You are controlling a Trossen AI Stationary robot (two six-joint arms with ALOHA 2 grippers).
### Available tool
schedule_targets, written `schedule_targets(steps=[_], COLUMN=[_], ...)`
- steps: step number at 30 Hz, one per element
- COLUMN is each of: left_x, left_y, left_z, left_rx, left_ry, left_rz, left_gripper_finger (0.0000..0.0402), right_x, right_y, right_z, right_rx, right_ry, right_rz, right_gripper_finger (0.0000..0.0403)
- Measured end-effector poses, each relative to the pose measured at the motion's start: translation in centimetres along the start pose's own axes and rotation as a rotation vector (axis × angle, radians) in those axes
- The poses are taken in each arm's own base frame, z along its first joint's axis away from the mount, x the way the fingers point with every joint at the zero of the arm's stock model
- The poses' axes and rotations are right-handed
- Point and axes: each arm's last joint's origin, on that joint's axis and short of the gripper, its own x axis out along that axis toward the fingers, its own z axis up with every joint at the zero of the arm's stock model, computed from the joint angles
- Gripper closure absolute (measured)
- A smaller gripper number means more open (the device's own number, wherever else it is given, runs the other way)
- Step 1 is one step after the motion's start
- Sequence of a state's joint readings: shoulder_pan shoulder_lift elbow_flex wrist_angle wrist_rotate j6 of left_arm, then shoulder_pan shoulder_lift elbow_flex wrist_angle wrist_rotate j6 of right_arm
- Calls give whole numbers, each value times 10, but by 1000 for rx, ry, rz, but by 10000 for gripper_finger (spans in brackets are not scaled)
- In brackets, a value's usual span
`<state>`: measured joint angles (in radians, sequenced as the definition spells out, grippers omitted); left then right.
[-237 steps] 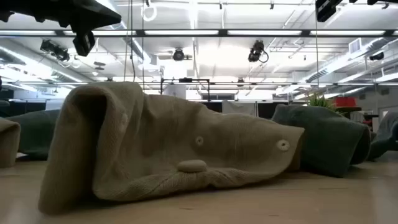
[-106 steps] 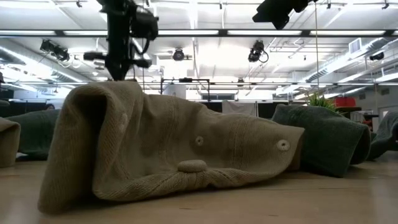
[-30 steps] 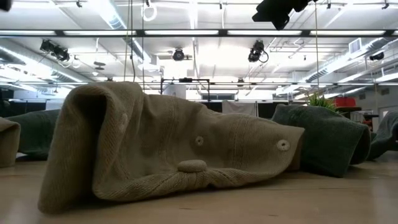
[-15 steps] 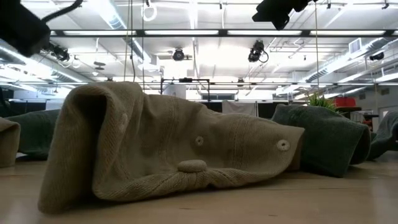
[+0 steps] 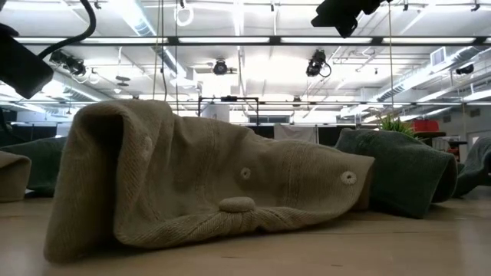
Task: Pick & Place hat
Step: Put the left brown cap into the orange bin
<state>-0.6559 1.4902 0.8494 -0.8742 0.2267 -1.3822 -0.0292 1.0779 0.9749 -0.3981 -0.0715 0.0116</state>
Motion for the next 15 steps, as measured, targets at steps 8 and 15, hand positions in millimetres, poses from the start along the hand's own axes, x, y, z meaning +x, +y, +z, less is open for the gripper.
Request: schedule_targets(steps=[8,15], left_x=[0,-10], left_y=[0,-11], left_z=[0,1], left_rx=[-60,-127], left_ry=[-1,-9], left_rz=[-1,-60], left_gripper_finger=[389,397], right_x=[0,0], right_y=[0,0], right_z=[0,0], right_rx=[-22,-24], right_ry=[0,0], right_rz=[0,0], right_gripper_finger=[266,266])
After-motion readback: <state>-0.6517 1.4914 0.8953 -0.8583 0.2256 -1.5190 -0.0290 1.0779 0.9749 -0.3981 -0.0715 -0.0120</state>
